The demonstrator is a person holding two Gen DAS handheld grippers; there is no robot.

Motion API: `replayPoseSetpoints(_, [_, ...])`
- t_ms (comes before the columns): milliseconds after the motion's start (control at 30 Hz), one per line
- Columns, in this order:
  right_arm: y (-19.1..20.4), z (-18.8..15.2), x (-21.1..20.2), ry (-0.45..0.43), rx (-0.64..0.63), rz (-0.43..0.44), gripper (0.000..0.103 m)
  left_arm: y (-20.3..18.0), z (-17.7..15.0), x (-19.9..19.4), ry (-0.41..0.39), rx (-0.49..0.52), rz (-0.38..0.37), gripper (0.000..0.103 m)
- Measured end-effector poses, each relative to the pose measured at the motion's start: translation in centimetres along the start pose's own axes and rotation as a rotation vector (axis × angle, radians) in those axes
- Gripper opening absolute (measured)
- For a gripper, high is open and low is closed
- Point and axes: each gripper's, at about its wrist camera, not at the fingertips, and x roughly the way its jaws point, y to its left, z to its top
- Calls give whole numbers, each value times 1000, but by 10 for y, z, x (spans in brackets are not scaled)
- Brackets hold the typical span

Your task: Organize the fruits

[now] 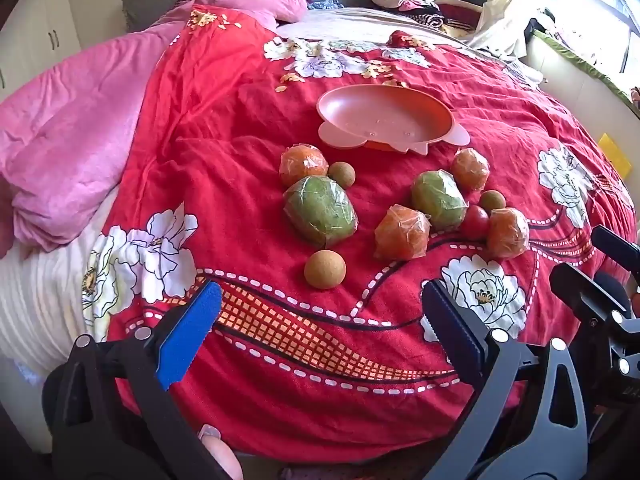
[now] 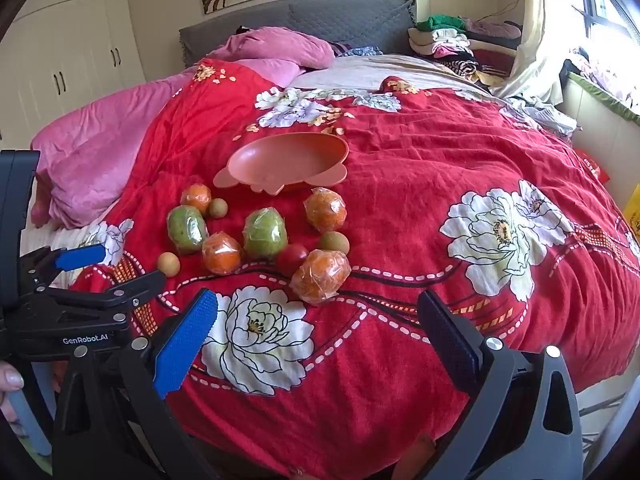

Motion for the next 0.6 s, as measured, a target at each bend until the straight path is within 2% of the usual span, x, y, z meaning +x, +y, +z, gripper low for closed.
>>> replayPoseSetpoints(600, [-3, 1, -1, 1, 9, -4, 99, 1, 1, 1, 2, -3, -15, 95])
